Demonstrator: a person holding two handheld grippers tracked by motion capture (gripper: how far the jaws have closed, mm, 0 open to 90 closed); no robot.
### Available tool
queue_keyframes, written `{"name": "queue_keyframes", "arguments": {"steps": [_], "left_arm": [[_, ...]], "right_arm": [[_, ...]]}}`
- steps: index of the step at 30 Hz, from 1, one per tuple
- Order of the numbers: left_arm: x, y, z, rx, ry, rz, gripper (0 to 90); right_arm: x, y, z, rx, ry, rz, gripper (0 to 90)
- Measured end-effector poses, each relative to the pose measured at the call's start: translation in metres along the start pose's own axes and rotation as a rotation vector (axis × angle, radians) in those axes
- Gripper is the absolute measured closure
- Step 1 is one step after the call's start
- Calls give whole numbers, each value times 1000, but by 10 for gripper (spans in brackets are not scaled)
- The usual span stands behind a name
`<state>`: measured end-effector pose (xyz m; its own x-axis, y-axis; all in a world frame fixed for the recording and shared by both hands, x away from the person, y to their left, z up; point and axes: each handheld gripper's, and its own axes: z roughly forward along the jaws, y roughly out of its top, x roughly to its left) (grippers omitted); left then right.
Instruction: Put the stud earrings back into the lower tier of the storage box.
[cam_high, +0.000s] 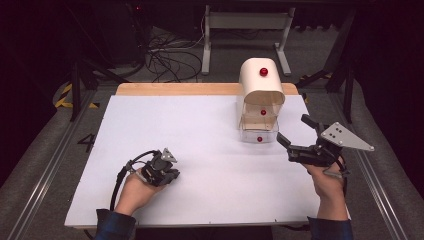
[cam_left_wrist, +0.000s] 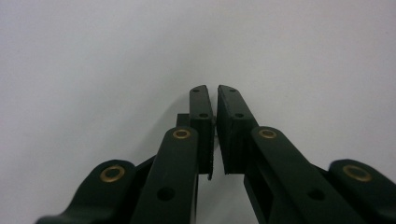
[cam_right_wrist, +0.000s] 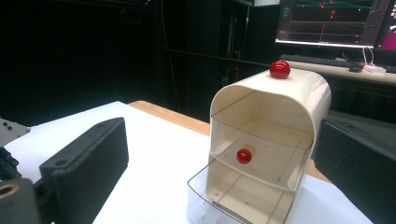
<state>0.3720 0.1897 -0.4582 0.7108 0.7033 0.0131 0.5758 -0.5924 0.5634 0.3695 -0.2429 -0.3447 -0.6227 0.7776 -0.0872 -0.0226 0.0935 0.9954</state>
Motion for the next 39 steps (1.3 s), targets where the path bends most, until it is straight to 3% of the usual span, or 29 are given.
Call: {"name": "queue_keyframes", "arguments": {"steps": [19, 39], "left_arm": [[-2, 4, -10, -67, 14, 10, 853], [-7, 16, -26, -176, 12, 26, 853]], "right_arm": [[0, 0, 0, 1, 0, 2, 35], [1, 0, 1, 3, 1, 2, 35]]}}
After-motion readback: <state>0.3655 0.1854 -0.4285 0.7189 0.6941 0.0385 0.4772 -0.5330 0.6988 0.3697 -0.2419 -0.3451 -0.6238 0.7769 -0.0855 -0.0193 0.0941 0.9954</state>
